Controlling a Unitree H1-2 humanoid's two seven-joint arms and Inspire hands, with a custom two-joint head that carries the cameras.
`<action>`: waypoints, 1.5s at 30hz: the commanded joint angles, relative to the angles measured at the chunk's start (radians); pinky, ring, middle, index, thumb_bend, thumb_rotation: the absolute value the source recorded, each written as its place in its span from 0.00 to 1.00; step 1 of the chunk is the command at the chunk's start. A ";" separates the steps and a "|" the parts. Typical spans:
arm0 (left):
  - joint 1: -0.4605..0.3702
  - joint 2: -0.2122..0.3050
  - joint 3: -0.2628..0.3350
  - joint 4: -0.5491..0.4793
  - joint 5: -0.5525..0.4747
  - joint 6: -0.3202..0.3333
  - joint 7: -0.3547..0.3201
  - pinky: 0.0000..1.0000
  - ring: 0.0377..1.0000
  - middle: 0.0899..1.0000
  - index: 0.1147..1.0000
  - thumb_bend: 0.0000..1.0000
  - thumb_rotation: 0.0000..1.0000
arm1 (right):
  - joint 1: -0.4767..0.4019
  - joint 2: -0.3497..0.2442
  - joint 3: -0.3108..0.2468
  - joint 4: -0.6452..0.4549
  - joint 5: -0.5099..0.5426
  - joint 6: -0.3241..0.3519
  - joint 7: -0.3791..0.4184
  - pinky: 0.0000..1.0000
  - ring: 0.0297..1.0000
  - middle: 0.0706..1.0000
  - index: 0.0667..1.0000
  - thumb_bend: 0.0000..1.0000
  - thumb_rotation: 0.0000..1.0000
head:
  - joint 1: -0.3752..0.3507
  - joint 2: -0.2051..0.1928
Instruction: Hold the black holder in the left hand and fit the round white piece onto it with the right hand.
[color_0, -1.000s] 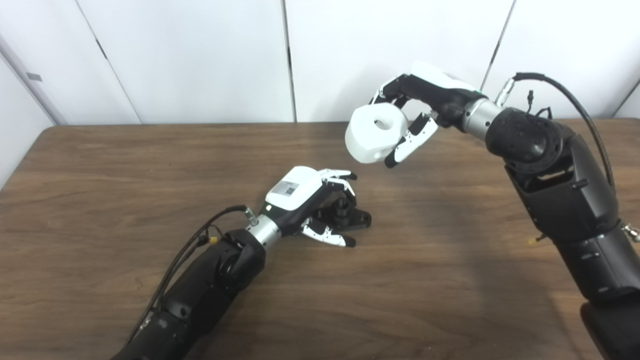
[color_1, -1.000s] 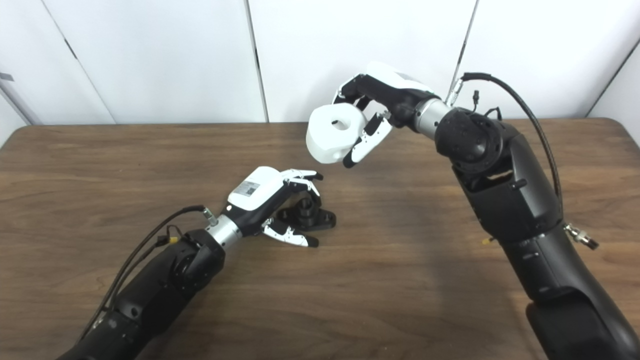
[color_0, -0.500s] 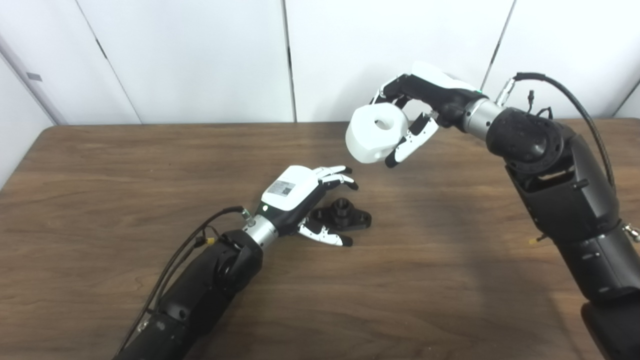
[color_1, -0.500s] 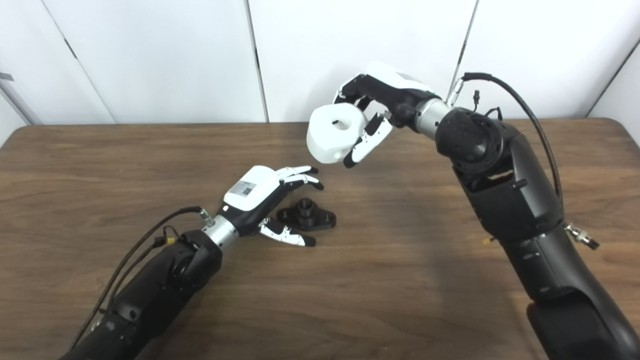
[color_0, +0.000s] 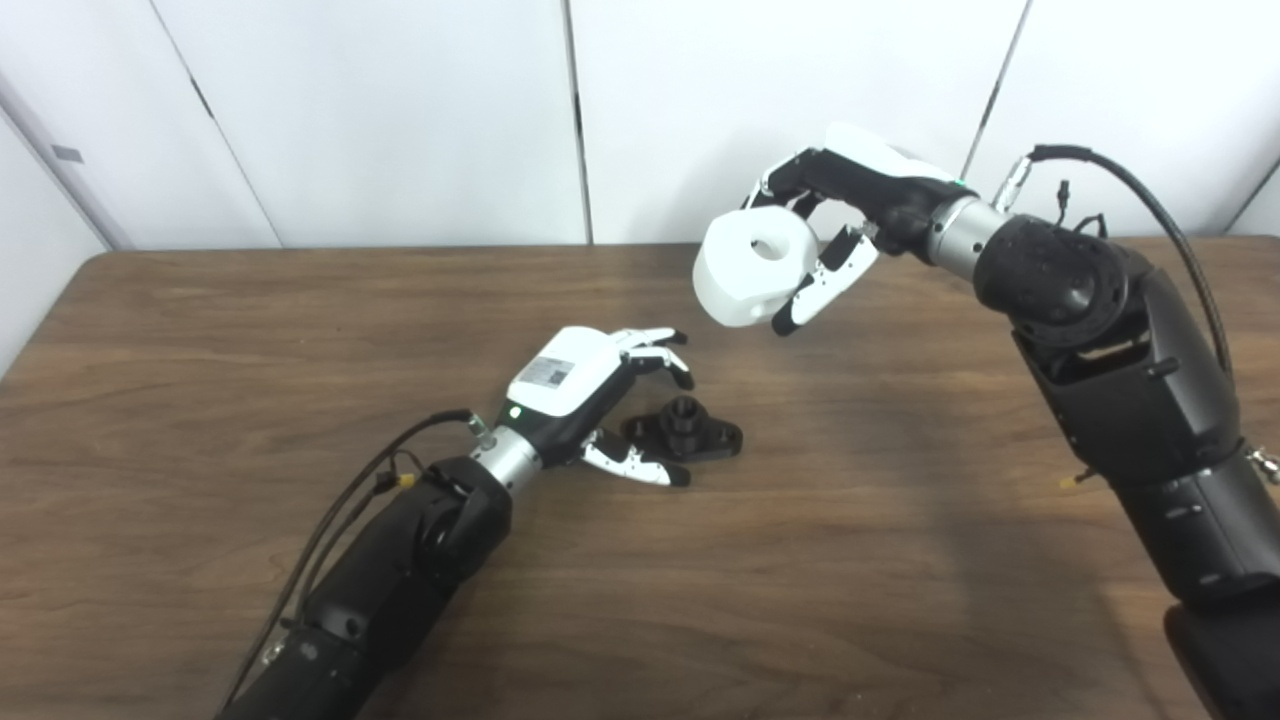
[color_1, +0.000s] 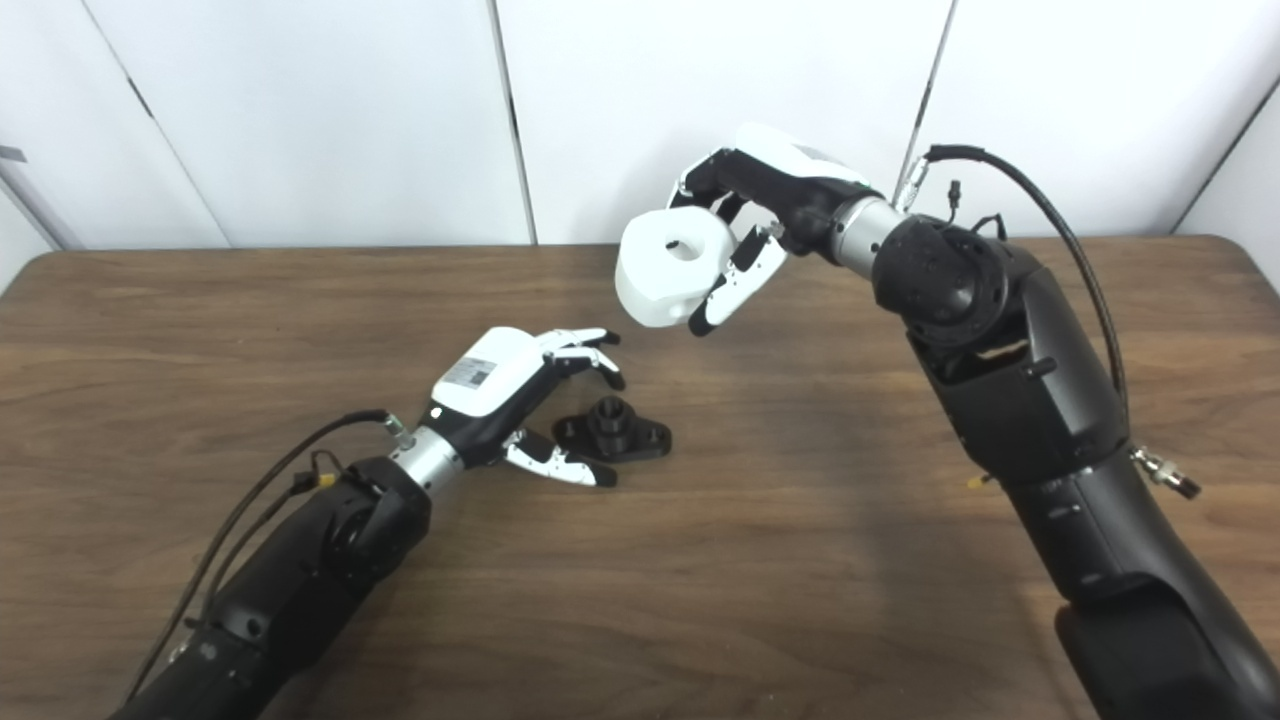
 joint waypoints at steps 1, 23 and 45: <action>0.017 0.049 0.022 0.047 0.037 0.073 0.001 0.64 0.84 0.86 0.53 0.95 0.23 | -0.056 -0.014 -0.015 -0.020 0.009 -0.018 -0.019 0.71 0.75 0.72 0.44 0.52 0.12 | 0.002 0.001; 0.016 0.050 0.023 0.063 0.050 0.100 0.002 0.66 0.84 0.85 0.47 0.94 0.18 | -0.051 -0.022 -0.016 -0.027 0.012 -0.026 -0.020 0.71 0.75 0.71 0.44 0.52 0.12 | 0.005 0.008; 0.011 0.044 0.005 0.097 0.001 0.066 -0.004 0.68 0.85 0.83 0.41 0.52 0.07 | -0.050 -0.027 -0.016 -0.037 0.009 -0.007 -0.013 0.73 0.76 0.71 0.44 0.52 0.12 | 0.001 0.017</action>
